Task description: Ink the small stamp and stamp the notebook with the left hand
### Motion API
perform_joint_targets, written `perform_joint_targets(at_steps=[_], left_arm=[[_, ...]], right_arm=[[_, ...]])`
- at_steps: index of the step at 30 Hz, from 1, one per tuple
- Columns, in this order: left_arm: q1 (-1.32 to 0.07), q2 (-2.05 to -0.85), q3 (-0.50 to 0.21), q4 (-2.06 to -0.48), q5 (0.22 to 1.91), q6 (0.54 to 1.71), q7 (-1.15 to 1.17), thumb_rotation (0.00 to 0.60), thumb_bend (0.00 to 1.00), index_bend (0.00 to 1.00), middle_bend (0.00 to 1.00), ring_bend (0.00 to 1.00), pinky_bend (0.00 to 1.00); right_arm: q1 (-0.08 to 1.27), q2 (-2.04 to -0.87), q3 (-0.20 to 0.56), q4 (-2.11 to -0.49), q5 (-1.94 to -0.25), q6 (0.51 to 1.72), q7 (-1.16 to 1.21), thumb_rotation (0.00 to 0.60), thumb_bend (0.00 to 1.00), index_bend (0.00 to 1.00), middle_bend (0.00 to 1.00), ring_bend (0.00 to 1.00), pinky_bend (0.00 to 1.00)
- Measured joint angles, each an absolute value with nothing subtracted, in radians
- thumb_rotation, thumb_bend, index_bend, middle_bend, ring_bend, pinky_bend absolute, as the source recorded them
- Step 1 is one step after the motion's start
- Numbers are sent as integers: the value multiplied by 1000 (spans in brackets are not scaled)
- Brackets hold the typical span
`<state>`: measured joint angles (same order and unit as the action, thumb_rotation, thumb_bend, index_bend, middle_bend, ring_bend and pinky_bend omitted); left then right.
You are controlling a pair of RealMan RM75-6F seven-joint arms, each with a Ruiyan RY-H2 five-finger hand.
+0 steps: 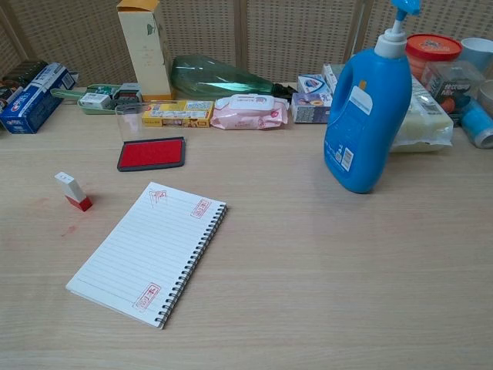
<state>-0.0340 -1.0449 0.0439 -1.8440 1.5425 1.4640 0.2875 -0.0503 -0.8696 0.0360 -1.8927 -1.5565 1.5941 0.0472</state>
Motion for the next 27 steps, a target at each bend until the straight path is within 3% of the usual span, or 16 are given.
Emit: perform_joint_targets(at_steps=[9, 11, 14, 15, 17, 19, 21, 27], left_arm=[[-40, -1052, 41, -1836, 1530, 1450, 293, 600, 57, 0, 0, 76, 157], [-45, -1055, 37, -1836, 1531, 1448, 295, 600, 61, 0, 20, 124, 157], [-57, -1070, 24, -1829, 1539, 1446, 285, 600, 77, 0, 236, 350, 182], [-65, -1080, 18, -1821, 1542, 1444, 280, 600, 83, 0, 363, 474, 234], [-77, -1093, 10, -1807, 1546, 1438, 277, 600, 94, 0, 638, 744, 480], [-96, -1103, 2, -1801, 1551, 1420, 275, 600, 103, 45, 937, 974, 863], [-123, -1122, -11, -1787, 1559, 1402, 281, 600, 109, 135, 1000, 1000, 993], [-202, -1183, -62, -1742, 1543, 1331, 329, 600, 149, 245, 1000, 1000, 1000]], right_arm=[[-52, -868, 36, -1894, -1556, 1596, 51, 600, 68, 117, 21, 0, 0], [-52, -867, 36, -1895, -1555, 1597, 55, 600, 68, 117, 21, 0, 0], [-50, -866, 39, -1896, -1548, 1593, 58, 600, 68, 116, 21, 0, 0], [-49, -865, 39, -1897, -1546, 1590, 59, 600, 68, 116, 21, 0, 0], [-47, -864, 40, -1898, -1546, 1588, 61, 600, 68, 117, 21, 0, 0], [-46, -864, 41, -1898, -1545, 1587, 60, 600, 68, 117, 21, 0, 0], [-43, -866, 40, -1898, -1545, 1581, 58, 600, 68, 117, 22, 0, 0], [-29, -876, 43, -1896, -1528, 1552, 35, 600, 67, 117, 24, 0, 0]])
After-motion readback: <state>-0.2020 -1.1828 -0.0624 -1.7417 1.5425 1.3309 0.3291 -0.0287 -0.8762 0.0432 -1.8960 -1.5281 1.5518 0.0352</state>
